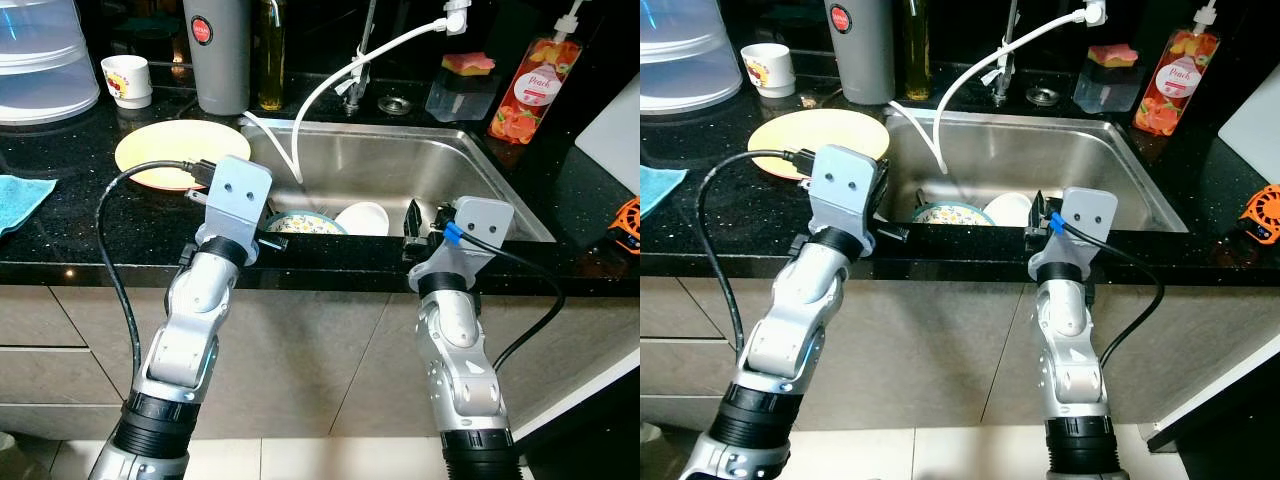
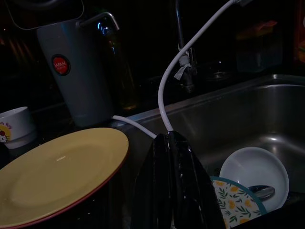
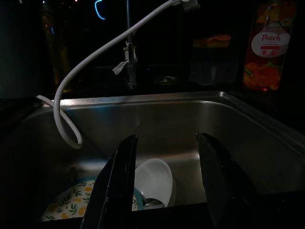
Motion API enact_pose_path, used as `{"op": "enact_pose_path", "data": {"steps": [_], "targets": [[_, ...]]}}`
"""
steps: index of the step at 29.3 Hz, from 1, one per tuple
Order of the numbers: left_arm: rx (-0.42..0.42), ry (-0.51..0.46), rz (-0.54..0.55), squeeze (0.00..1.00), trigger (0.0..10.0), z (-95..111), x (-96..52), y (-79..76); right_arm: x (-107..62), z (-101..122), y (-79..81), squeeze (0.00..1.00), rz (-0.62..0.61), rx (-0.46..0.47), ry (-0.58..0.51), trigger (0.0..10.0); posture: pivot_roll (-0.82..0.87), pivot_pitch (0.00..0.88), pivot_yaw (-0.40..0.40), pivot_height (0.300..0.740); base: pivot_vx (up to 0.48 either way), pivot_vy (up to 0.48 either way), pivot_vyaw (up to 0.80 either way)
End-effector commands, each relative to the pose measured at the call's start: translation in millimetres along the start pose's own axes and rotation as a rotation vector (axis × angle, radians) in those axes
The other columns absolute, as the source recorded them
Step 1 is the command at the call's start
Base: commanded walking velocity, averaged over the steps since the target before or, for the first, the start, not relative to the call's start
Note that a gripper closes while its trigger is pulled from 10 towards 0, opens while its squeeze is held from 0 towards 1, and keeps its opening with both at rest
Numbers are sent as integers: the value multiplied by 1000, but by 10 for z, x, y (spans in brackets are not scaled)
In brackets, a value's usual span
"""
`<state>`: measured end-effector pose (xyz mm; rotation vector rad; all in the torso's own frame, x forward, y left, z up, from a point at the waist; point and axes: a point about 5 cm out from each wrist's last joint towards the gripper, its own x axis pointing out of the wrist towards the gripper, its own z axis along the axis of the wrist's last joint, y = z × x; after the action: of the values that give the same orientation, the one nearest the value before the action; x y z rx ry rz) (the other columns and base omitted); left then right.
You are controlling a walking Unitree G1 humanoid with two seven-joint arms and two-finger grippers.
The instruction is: Kitchen organization
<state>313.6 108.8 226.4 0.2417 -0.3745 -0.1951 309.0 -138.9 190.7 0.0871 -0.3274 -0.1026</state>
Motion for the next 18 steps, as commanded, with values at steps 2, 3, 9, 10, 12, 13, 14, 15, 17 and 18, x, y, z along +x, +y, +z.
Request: {"op": "enact_pose_path", "data": {"steps": [2, 3, 9, 10, 12, 13, 14, 15, 17, 18], "targets": [[5, 2, -11, 0, 10000, 8, -15, -34, -9, -6, -31, 0, -8, -6, 8, 10000, 209, 0, -52, 740, 0, 0, 0], [5, 2, -11, 0, 10000, 8, -15, -34, -9, -6, -31, 0, -8, -6, 8, 10000, 209, 0, -52, 740, 0, 0, 0], [3, 2, -12, 0, 10000, 9, -19, -39, -9, -6, -30, 0, -8, -6, 8, 10000, 209, 0, -52, 740, 0, 0, 0], [3, 2, -12, 0, 10000, 9, -19, -39, -9, -6, -30, 0, -8, -6, 8, 10000, 209, 0, -52, 740, 0, 0, 0], [3, 2, -13, 0, 10000, 10, -20, -41, -9, -6, -29, 0, -8, -6, 8, 10000, 209, 0, -52, 740, 0, 0, 0], [3, 2, -13, 0, 10000, 10, -20, -41, -9, -6, -29, 0, -8, -6, 8, 10000, 209, 0, -52, 740, 0, 0, 0], [2, 2, -13, 0, 10000, 9, -21, -42, -8, -6, -28, 0, -8, -5, 8, 10000, 209, 0, -52, 740, 0, 0, 0], [2, 2, -13, 0, 10000, 9, -21, -42, -8, -6, -28, 0, -8, -5, 8, 10000, 209, 0, -52, 740, 0, 0, 0], [2, 2, -14, 0, 10000, 8, -23, -42, -6, -7, -25, 0, -7, -5, 9, 10000, 210, 0, -53, 740, 0, 0, 0], [2, 2, -14, 0, 10000, 8, -23, -42, -6, -7, -25, 0, -7, -5, 9, 10000, 210, 0, -53, 740, 0, 0, 0]]}}
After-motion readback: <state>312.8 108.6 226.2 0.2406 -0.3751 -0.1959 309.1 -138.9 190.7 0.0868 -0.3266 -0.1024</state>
